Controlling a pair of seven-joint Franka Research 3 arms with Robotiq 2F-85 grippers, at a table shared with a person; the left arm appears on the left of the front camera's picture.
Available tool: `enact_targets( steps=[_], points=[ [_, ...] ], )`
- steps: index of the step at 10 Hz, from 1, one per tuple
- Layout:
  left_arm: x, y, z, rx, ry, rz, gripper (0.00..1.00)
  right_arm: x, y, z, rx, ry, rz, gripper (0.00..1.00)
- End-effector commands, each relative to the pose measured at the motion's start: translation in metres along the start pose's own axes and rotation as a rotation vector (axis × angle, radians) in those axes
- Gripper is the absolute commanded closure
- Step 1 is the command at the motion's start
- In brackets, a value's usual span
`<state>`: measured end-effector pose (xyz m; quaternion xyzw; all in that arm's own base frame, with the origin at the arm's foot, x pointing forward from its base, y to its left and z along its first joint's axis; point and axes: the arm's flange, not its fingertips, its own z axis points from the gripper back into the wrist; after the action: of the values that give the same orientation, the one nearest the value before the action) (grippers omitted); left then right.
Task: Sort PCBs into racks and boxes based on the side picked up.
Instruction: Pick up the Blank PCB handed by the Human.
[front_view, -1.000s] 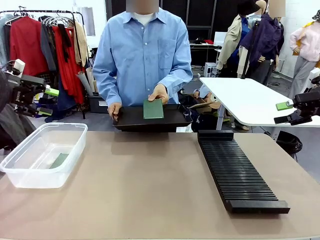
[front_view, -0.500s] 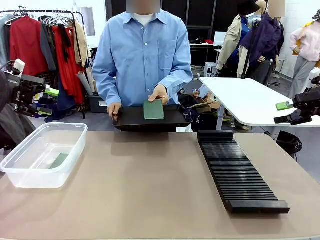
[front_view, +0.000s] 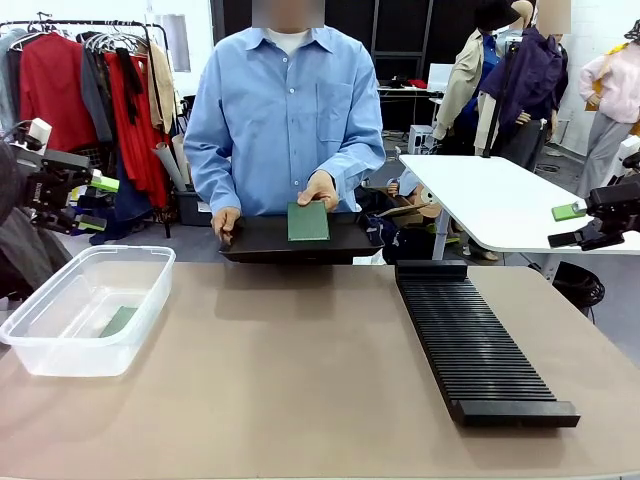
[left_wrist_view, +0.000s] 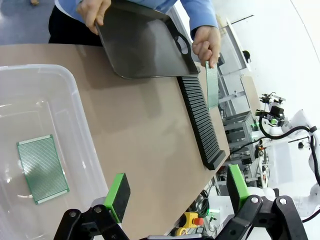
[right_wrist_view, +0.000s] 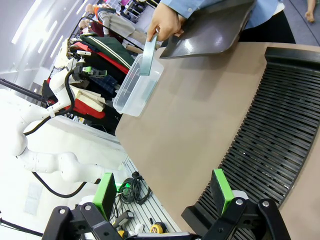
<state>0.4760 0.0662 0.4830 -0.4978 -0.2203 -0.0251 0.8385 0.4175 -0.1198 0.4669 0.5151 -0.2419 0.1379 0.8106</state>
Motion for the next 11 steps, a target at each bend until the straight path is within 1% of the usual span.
enact_targets(
  steps=[1, 3, 7, 8, 9, 11],
  points=[
    [0.014, -0.005, -0.021, -0.081, 0.01, 0.005, 0.0, 0.001, 0.003, 0.0, 0.003, -0.002, -0.003, 0.0],
    [0.02, -0.013, -0.047, -0.121, 0.046, 0.014, 0.0, 0.001, 0.003, 0.0, 0.003, -0.002, -0.003, 0.0],
    [0.024, -0.017, -0.109, -0.211, 0.184, 0.015, 0.0, 0.001, 0.003, 0.0, 0.003, -0.002, -0.003, 0.0],
    [0.024, -0.016, -0.125, -0.23, 0.2, 0.015, 0.0, 0.001, 0.003, 0.0, 0.003, -0.002, -0.003, 0.0],
    [0.023, -0.018, -0.139, -0.28, 0.217, 0.009, 0.0, 0.001, 0.003, 0.0, 0.003, -0.002, -0.003, 0.0],
    [0.02, -0.023, -0.166, -0.336, 0.23, -0.006, 0.0, 0.001, 0.003, 0.0, 0.003, -0.002, -0.003, 0.0]
  ],
)
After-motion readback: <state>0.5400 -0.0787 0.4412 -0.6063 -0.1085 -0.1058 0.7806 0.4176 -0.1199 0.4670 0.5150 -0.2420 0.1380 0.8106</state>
